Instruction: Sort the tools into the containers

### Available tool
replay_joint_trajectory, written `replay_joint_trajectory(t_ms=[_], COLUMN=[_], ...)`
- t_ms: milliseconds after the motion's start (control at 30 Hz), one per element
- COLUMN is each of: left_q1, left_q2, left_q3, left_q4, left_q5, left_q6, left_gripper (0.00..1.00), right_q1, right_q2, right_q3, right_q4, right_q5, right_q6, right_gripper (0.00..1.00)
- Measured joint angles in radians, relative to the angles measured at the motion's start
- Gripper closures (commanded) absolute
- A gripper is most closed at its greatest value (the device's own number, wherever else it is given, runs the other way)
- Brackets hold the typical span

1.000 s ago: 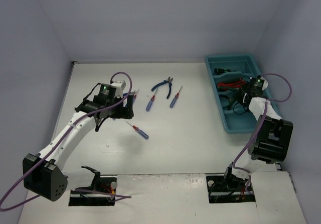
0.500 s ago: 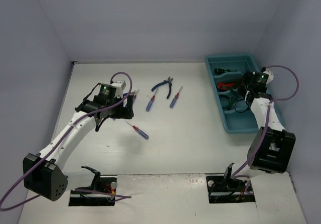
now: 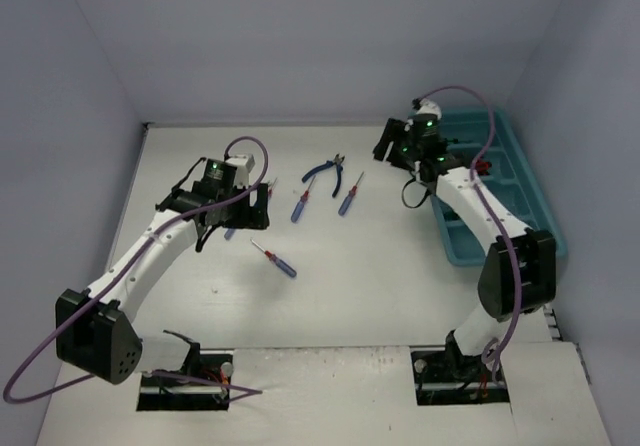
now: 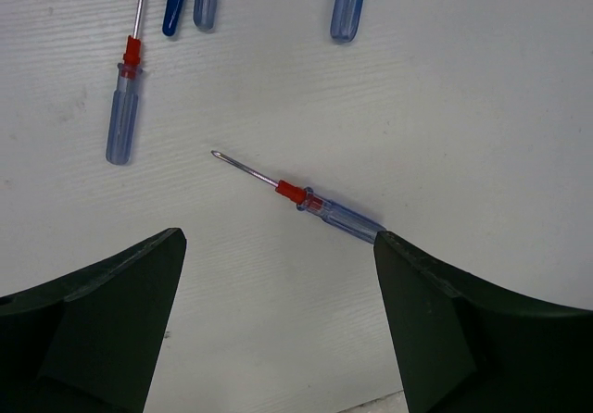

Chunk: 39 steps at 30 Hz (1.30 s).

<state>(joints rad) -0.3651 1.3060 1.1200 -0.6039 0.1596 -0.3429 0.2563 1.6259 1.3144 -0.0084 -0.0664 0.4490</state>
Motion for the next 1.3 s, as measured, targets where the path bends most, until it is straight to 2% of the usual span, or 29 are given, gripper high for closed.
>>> replay_joint_trajectory(t_ms=[267,567,767,933,967,1033,1100,1300], left_q1=[0.001,0.001,0.001,0.001,0.001,0.001,0.001,0.001], left_q2=[-0.011,-0.104,-0.126,-0.126,-0.126,-0.126,-0.126,-0.126], left_q3=[0.007,0.005,-0.004,-0.005,-0.005,-0.006,-0.006,-0.006], left_q4=[-0.017,-0.079,-0.115,-0.126,-0.127,-0.127,-0.127,-0.128], left_q5=[0.0,-0.003,-0.01,-0.012,-0.012,-0.012,-0.012,-0.02], left_q6=[0.0,0.0,0.001,0.002,0.002,0.003,0.006,0.017], left_gripper=[0.19,0.19,0.19,0.19,0.19,0.19,0.19,0.2], right_q1=[0.158,0.202,0.204,0.215,0.218,0.223,0.227,0.23], right_q2=[0.367,0.616,0.715,0.73,0.731,0.734,0.737,0.738], right_q3=[0.209,0.408,0.479,0.491,0.491,0.494,0.497,0.507], right_q4=[-0.022,-0.02,-0.013,-0.003,-0.003,-0.003,-0.002,-0.013], right_q5=[0.058,0.179,0.212,0.225,0.227,0.228,0.232,0.235], right_q6=[-0.056,-0.065,-0.062,-0.068,-0.068,-0.072,-0.076,-0.077], right_gripper=[0.39,0.46,0.62,0.73,0.77,0.91,0.99,1.0])
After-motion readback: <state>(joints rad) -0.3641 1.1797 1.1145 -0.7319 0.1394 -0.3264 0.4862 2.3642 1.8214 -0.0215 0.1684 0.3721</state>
